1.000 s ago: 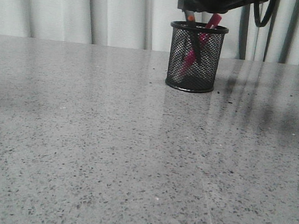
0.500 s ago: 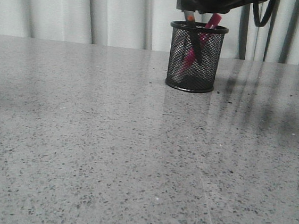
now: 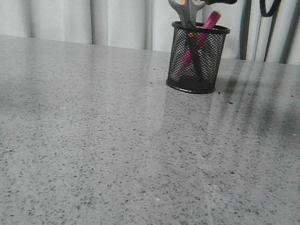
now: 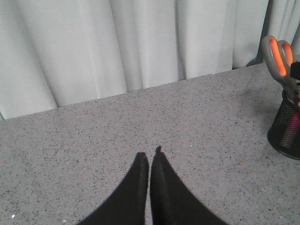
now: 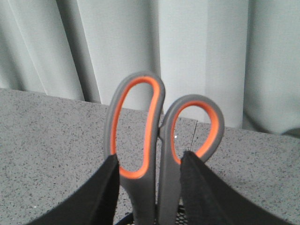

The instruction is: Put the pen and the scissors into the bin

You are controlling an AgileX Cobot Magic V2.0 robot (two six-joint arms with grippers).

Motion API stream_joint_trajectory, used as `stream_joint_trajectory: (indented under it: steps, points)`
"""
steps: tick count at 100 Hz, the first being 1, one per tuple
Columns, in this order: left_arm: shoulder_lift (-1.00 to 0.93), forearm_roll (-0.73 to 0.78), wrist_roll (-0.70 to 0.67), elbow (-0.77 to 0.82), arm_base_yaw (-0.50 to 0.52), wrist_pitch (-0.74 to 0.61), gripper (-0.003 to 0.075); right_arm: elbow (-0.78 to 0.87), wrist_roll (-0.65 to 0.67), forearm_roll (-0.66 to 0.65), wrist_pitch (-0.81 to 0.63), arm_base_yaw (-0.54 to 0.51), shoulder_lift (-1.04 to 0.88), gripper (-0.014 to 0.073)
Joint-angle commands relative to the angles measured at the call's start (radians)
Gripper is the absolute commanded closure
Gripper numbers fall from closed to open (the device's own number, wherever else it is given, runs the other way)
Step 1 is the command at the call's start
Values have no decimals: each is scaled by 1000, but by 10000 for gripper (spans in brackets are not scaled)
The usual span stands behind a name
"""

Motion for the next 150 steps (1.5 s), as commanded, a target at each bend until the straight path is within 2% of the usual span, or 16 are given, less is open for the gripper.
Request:
stream_joint_trajectory:
  steps: [1,19,32,41,56,70,90,120,135,150]
  points:
    - [-15,-37,-5,-28,3,-43,739,-11,-3,-30,-58,0,-87,316]
    - [-15,-37,-5,-28,3,-43,739,41,-11,-60,-67,0,-196,319]
    - [-19,-37,-5,-28,3,-41,739,86,-114,-62,-61,0,-321,338]
    - [-30,-29,-5,-28,3,-41,739,125,-159,-62,-52,0,-415,428]
    - [-74,-16,-5,-21,3,-46,739,209,-179,-62,17,0,-575,672]
    - [-169,-21,-5,48,3,-132,739,342,-179,-62,34,0,-734,669]
    - [-390,-46,-3,254,3,-284,739,577,-179,-57,36,0,-1015,669]
    - [-775,-74,-3,546,3,-284,739,907,-179,-38,20,0,-1393,669]
    - [-929,-83,-3,639,3,-264,739,1017,-179,-38,17,0,-1490,669]
    - [-982,-83,-3,680,3,-235,739,1072,-179,-27,16,0,-1526,669]
